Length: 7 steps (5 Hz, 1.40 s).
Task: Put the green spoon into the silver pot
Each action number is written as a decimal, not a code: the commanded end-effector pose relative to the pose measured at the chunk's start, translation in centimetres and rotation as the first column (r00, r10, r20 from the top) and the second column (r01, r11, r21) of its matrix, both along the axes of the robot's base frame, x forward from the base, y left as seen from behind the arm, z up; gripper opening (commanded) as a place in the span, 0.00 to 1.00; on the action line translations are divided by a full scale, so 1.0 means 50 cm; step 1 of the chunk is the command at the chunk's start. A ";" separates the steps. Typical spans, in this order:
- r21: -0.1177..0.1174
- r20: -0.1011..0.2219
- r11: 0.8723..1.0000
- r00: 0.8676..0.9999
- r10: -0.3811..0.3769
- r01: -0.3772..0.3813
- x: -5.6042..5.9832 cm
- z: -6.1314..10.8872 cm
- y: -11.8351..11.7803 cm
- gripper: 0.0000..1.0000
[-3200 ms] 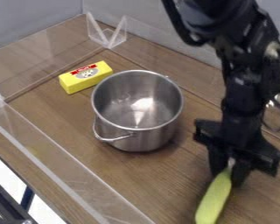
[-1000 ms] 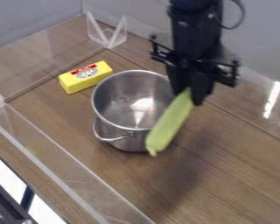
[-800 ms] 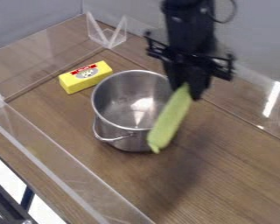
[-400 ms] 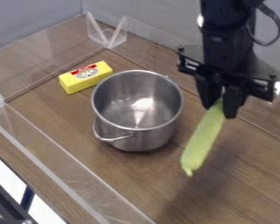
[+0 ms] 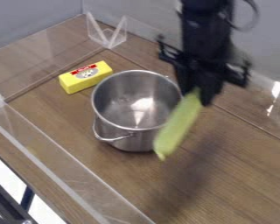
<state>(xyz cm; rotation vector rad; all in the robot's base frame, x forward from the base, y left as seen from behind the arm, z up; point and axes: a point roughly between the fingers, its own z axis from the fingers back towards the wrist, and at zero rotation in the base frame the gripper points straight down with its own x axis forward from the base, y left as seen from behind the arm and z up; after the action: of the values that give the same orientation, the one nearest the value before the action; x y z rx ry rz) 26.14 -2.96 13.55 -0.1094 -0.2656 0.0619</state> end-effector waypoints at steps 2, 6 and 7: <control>0.016 0.068 0.999 0.997 -0.029 0.028 0.020 0.024 -0.018 0.00; 0.046 0.040 0.998 0.999 -0.033 0.032 -0.036 0.013 0.125 0.00; 0.060 0.023 0.997 0.998 -0.055 0.053 -0.044 -0.008 0.114 0.00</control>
<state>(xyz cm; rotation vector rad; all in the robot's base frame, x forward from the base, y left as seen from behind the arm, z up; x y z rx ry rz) 23.67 2.80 12.34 -0.0680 -0.2538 0.0072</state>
